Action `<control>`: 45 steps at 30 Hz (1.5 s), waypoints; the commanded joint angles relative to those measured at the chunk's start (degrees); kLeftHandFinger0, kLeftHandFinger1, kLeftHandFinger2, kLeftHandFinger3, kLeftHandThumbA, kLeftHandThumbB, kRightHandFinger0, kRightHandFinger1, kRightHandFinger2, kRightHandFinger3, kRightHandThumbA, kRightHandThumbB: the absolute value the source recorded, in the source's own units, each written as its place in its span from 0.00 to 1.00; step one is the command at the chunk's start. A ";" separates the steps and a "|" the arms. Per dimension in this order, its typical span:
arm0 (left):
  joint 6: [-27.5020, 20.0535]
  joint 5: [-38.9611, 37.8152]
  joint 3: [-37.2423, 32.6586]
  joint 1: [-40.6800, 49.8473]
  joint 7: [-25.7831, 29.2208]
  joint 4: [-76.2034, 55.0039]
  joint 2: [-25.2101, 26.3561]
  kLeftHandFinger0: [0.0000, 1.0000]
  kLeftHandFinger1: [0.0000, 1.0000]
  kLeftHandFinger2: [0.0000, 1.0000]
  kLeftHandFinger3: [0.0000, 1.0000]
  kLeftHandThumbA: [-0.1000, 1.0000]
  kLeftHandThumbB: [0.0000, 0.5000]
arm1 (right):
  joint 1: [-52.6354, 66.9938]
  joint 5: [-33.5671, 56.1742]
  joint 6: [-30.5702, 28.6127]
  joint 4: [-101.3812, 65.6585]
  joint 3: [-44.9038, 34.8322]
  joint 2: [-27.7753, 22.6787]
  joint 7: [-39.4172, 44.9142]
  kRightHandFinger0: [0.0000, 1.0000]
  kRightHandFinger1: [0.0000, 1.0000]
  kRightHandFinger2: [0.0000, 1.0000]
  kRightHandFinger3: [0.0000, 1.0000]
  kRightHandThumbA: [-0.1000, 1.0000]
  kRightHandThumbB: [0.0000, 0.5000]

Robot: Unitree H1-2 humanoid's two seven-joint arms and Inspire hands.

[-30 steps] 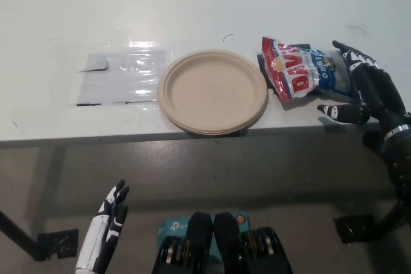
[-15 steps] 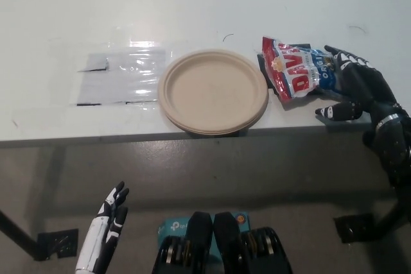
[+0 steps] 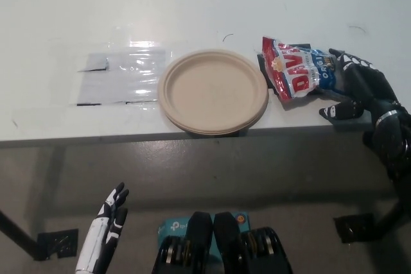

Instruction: The robot picks up a small bag of sunflower seeds on the right hand side and take it to the empty plate on the left hand side then pours some sunflower seeds on to the plate.

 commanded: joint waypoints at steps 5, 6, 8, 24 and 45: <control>-2.35 -0.27 0.21 0.46 0.24 -1.13 0.33 1.00 1.00 1.00 1.00 1.00 0.26 | -5.23 -0.09 -2.86 5.02 0.71 0.02 -3.81 1.00 1.00 1.00 1.00 0.96 0.86; -2.25 -0.34 0.25 0.37 0.18 -1.15 0.36 1.00 1.00 1.00 1.00 1.00 0.26 | -5.69 0.06 -3.47 6.33 0.87 0.28 -4.26 1.00 1.00 1.00 1.00 0.96 0.86; -2.19 -0.27 0.31 0.38 0.29 -1.19 0.30 1.00 1.00 1.00 1.00 1.00 0.26 | -6.27 -0.06 -3.72 7.78 1.40 0.51 -4.16 1.00 1.00 1.00 1.00 0.98 0.86; -3.04 -1.05 1.05 0.55 0.39 -1.20 0.26 1.00 1.00 1.00 1.00 1.00 0.22 | -12.52 -0.20 -7.20 20.67 4.79 3.41 -7.93 1.00 1.00 1.00 1.00 0.94 0.90; -3.22 -1.99 1.73 -0.50 0.04 -1.37 0.57 1.00 1.00 1.00 1.00 1.00 0.16 | -16.85 -1.18 -21.08 42.15 9.99 7.30 -31.10 0.00 0.38 0.89 0.70 0.00 0.37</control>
